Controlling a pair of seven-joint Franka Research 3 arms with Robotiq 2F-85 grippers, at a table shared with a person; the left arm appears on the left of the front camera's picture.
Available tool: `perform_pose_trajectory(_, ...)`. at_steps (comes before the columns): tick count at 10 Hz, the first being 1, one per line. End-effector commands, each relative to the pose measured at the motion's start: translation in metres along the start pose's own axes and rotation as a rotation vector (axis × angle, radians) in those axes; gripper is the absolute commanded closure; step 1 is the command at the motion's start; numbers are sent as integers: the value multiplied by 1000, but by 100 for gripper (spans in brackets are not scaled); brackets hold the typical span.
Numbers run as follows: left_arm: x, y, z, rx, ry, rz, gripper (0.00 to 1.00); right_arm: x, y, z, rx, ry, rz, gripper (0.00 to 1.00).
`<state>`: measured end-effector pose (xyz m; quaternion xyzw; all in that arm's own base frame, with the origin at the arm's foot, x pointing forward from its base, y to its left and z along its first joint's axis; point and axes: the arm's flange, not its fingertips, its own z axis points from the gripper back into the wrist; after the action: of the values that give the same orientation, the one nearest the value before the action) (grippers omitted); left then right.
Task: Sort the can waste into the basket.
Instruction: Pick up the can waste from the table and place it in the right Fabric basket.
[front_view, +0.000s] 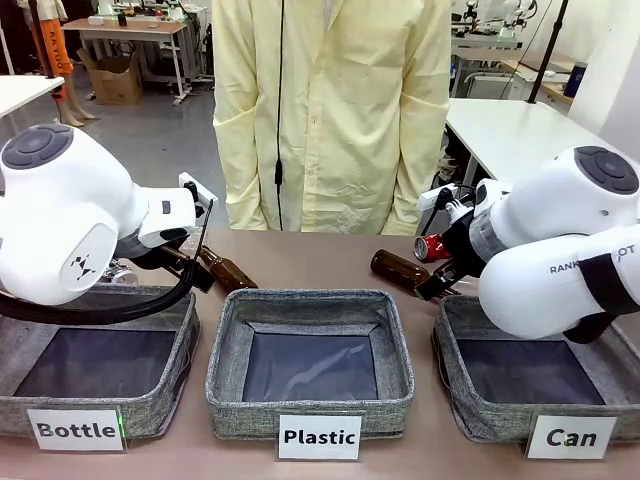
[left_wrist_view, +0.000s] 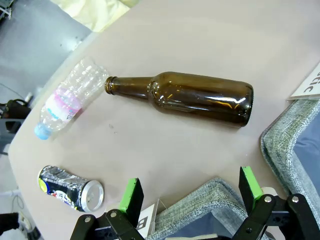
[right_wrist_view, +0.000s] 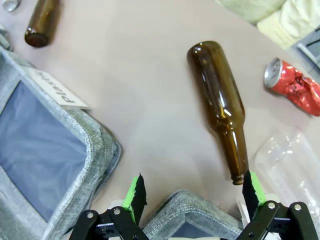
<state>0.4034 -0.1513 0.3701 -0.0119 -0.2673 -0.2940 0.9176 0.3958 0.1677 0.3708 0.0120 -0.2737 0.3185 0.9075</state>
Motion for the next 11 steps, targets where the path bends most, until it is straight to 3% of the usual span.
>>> perform_pose_trajectory(1,1,3,15,-77,-19,-11,0,-1,-4,12,54,17,8,0)
perform_pose_trajectory(4,-1,15,81,-181,12,7,0,1,-21,76,170,30,-127,0)
perform_pose_trajectory(6,-18,34,151,-294,30,107,0,-24,-30,137,337,103,-258,0)
perform_pose_trajectory(7,-34,49,185,-369,-21,158,0,-47,-37,166,384,117,-339,0)
perform_pose_trajectory(9,-83,93,228,-477,-142,245,0,-111,-51,216,477,-15,-503,0)
perform_pose_trajectory(11,-136,147,229,-660,-236,388,0,-187,-69,238,555,-178,-685,0)
